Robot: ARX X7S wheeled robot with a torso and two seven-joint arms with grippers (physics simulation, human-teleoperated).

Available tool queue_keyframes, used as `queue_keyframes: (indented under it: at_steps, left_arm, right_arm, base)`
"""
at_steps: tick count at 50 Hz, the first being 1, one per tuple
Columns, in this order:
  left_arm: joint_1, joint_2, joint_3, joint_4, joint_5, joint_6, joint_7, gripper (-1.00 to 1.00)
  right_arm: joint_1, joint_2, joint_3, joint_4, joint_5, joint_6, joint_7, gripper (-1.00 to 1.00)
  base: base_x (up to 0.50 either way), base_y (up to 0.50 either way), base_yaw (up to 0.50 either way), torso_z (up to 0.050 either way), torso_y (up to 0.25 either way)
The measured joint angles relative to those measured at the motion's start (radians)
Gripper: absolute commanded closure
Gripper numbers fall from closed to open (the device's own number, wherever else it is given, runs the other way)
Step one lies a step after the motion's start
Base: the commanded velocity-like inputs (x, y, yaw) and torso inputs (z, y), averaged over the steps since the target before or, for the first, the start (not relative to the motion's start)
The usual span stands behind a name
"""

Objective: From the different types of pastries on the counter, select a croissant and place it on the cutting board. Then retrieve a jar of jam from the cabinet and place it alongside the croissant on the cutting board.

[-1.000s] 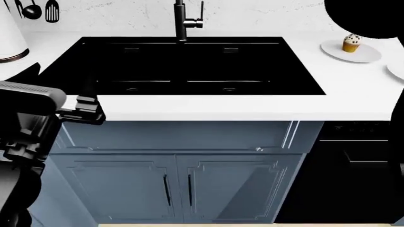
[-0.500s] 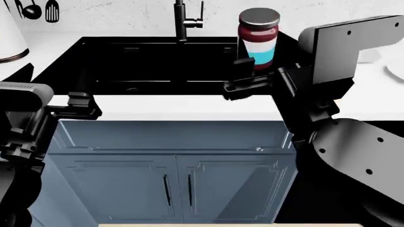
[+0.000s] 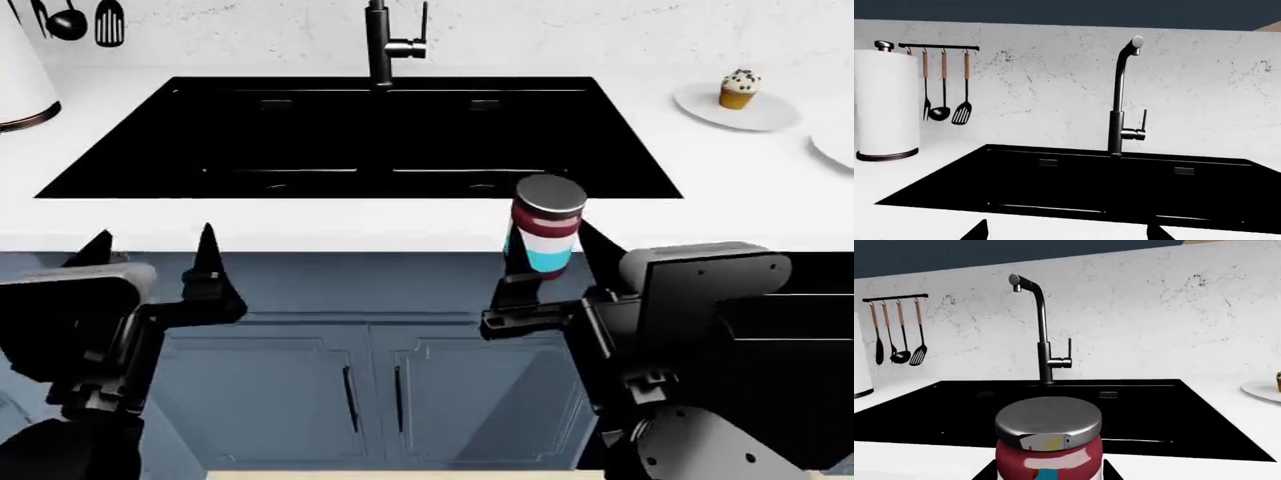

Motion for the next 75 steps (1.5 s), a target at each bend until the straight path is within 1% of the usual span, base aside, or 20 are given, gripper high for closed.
queue_keyframes:
  at_steps: [8,18,36,58,75]
  left_arm:
    - [0.095,0.041,0.016,-0.001,0.034,0.074,-0.011,-1.0]
    - [0.141,0.064,0.028,-0.013,0.054,0.118,-0.021,-1.0]
    - [0.137,0.078,0.04,-0.062,0.065,0.15,-0.032,-1.0]
    - [0.129,0.08,0.047,-0.101,0.063,0.173,-0.037,-1.0]
    - [0.132,0.076,0.051,-0.106,0.054,0.181,-0.04,-1.0]
  right_arm:
    - [-0.068,-0.003,0.0,0.009,-0.029,-0.053,-0.005,1.0]
    - [-0.107,-0.01,0.0,0.028,-0.048,-0.09,-0.011,1.0]
    - [-0.117,-0.021,0.008,0.067,-0.037,-0.111,-0.02,1.0]
    - [-0.102,-0.043,0.009,0.115,-0.034,-0.119,-0.023,1.0]
    - [-0.105,-0.037,0.013,0.1,-0.026,-0.115,-0.01,1.0]
  base:
    - [-0.36,-0.44,0.0,0.0,0.0]
    - [-0.36,-0.47,0.0,0.0,0.0]
    - [-0.13,-0.5,0.0,0.0,0.0]
    - [0.0,-0.5,0.0,0.0,0.0]
    - [0.0,-0.5,0.0,0.0,0.0]
